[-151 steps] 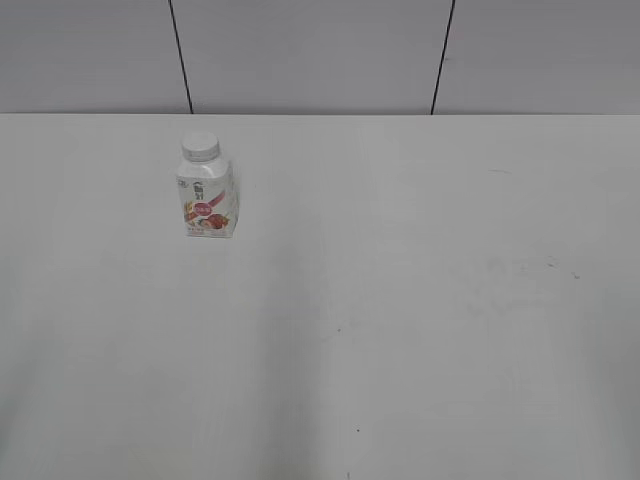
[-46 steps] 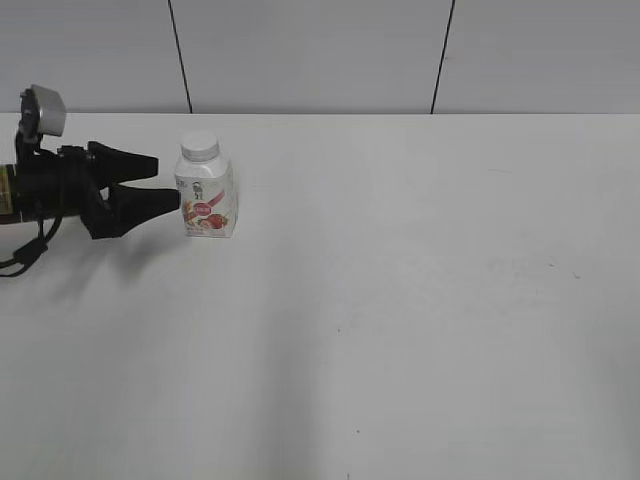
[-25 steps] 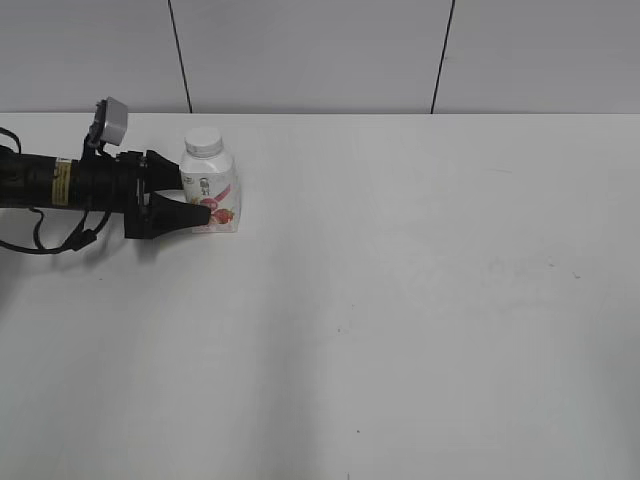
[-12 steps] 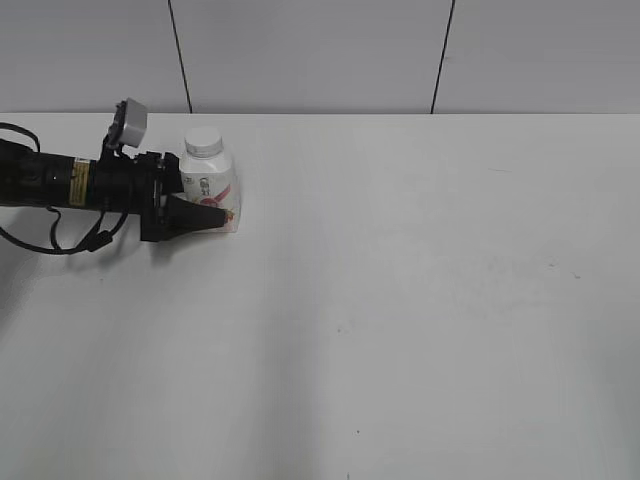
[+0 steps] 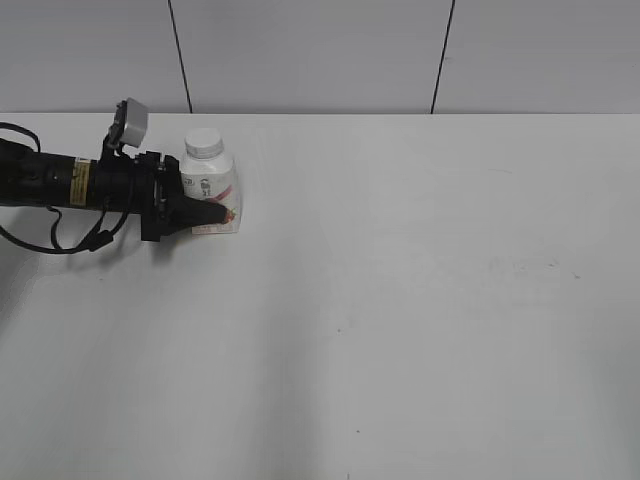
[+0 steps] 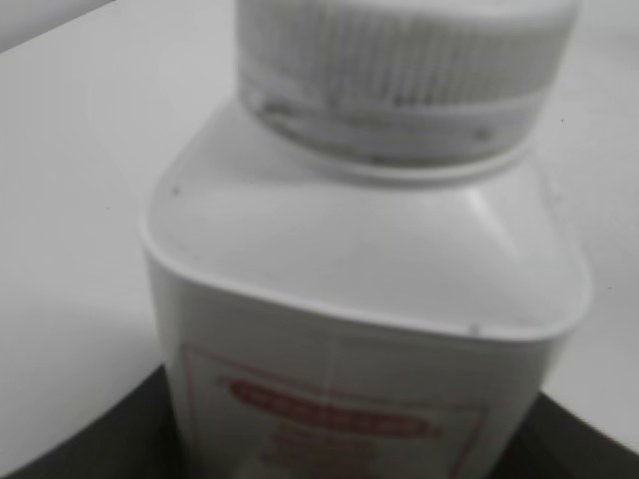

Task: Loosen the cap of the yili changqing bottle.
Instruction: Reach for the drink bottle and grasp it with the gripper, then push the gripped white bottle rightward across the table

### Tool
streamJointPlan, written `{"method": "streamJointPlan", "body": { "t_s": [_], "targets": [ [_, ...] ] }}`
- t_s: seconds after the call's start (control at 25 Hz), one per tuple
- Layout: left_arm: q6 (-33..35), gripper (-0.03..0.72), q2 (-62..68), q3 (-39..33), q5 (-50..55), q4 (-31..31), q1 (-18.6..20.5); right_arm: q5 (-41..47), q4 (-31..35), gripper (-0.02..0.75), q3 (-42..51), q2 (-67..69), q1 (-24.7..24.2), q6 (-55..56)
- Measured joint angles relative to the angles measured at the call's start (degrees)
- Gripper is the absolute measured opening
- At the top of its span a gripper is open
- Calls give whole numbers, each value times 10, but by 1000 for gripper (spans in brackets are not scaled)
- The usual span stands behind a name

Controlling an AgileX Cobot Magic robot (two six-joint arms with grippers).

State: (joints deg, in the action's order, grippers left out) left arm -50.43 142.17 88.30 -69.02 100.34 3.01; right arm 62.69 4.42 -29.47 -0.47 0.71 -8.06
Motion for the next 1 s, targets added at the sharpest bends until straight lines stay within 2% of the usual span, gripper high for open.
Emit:
{"method": "streamJointPlan", "body": {
  "t_s": [0.24,0.6,0.76,1.0],
  "targets": [
    [-14,421,-4,0,6,2,-15,0,0,564,0,0,0,0],
    [-29,419,-42,-1,13,7,-98,0,0,564,0,0,0,0],
    [-13,419,-61,-46,13,-41,-131,0,0,564,0,0,0,0],
    [80,419,-111,-153,14,-125,-168,0,0,564,0,0,0,0]
  ]
}}
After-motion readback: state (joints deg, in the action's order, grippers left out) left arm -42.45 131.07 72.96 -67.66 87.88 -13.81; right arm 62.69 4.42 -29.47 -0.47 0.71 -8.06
